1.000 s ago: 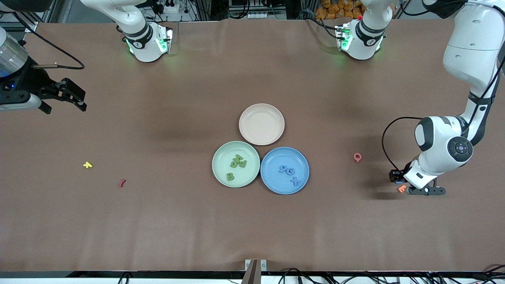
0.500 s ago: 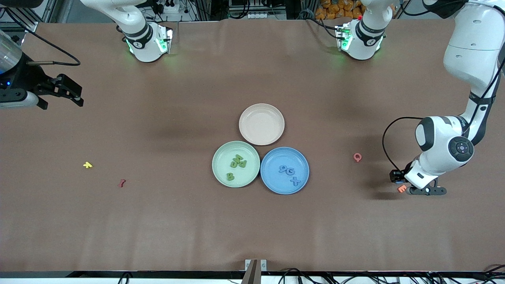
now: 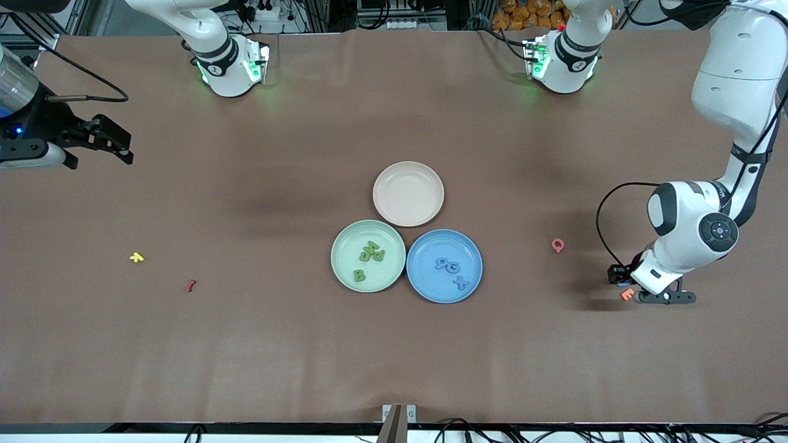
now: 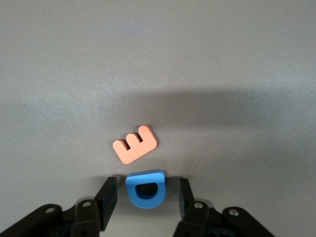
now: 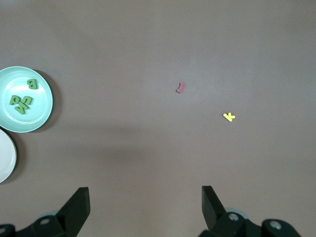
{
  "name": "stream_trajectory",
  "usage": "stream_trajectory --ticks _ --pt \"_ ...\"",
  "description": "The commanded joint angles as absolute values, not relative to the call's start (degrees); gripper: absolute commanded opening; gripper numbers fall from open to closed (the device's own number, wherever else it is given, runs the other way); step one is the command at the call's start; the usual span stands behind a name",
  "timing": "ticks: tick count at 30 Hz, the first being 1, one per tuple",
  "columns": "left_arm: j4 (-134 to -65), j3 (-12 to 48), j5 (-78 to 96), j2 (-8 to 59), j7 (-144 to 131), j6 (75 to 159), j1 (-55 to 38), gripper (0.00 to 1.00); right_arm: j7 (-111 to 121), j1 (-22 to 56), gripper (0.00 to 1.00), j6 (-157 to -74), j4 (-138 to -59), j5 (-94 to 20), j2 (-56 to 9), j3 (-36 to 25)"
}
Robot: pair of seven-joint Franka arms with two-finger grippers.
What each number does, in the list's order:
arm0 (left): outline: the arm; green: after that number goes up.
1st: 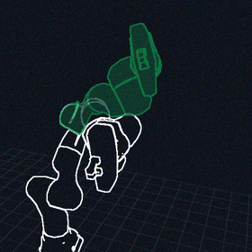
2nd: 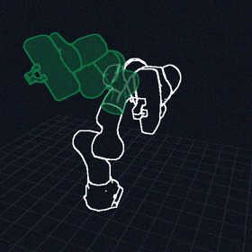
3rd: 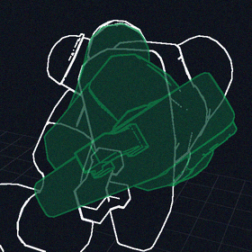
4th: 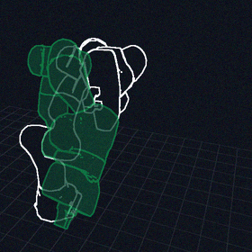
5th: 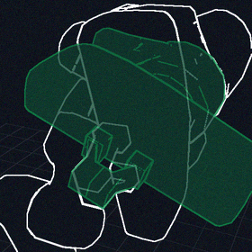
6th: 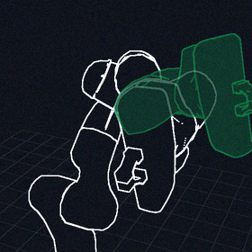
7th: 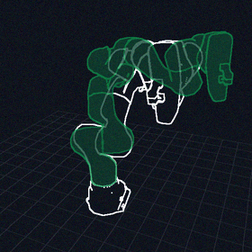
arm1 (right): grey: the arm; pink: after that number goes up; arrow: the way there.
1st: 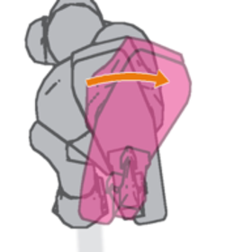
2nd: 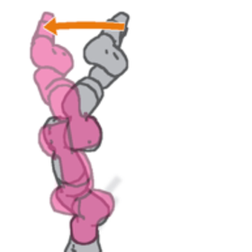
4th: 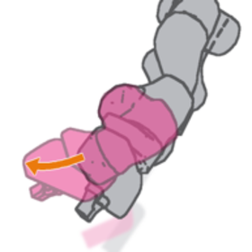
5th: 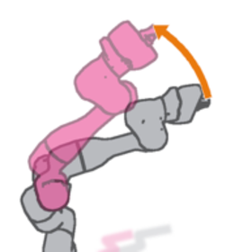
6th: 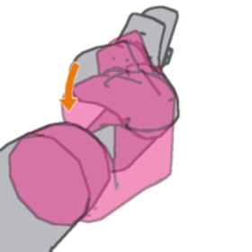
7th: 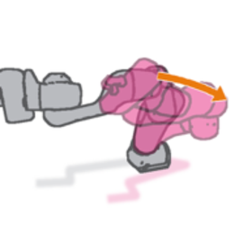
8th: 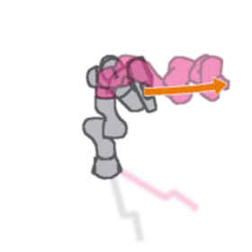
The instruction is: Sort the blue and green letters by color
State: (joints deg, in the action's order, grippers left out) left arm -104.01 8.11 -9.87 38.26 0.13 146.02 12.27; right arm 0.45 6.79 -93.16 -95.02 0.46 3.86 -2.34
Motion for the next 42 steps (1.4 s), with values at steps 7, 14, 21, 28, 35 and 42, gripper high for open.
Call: stream_trajectory --ticks 7,14,21,28,35,42 --pt "-104.68 8.61 -8.96 38.14 0.0 147.48 12.83 0.59 0.88 7.21 1.0 -91.93 -93.69 0.7 2.99 -1.93" --pt "-104.68 8.61 -8.96 38.14 0.0 147.57 12.83 0.55 0.88 7.21 1.0 -91.93 -93.69 0.7 2.99 -1.93" --pt "-104.68 8.61 -8.96 38.23 0.0 147.57 12.83 0.48 0.88 7.21 1.0 -91.93 -93.69 0.7 2.9 -2.02" --pt "-104.68 8.61 -8.96 38.23 0.0 147.57 12.83 0.38 0.79 7.21 1.0 -91.93 -93.69 0.7 2.9 -2.02" --pt "-104.59 8.61 -8.96 38.14 0.0 147.57 12.83 0.33 0.79 7.21 1.0 -91.93 -93.69 0.7 2.9 -2.02" --pt "-104.59 8.61 -8.96 38.14 -0.09 147.57 12.83 0.29 0.79 7.21 1.0 -91.93 -93.6 0.7 2.81 -2.02"
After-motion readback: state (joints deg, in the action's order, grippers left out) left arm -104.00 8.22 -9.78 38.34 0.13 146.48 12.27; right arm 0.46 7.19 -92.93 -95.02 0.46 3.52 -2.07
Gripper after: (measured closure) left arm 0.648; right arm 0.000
